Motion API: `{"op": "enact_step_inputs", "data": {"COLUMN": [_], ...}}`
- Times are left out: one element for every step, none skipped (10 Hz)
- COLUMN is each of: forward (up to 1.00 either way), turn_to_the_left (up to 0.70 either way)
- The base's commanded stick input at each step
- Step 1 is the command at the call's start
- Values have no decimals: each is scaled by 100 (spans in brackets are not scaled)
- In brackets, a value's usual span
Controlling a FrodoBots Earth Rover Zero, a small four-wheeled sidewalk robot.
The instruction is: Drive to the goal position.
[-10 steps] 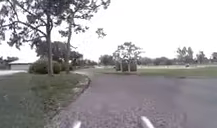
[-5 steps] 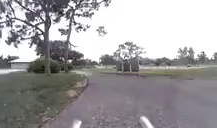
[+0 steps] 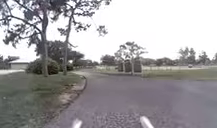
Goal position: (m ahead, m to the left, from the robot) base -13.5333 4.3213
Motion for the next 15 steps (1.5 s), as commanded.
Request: {"op": "enact_step_inputs", "data": {"forward": [70, 70, 70, 70, 70, 70, 70, 70, 70, 70, 70, 70, 70, 70, 70], "turn_to_the_left": [-1, -4, -9, -14, -13, -8, -3, 0, 0, 0, 0, 0, 0, 0, 0]}}
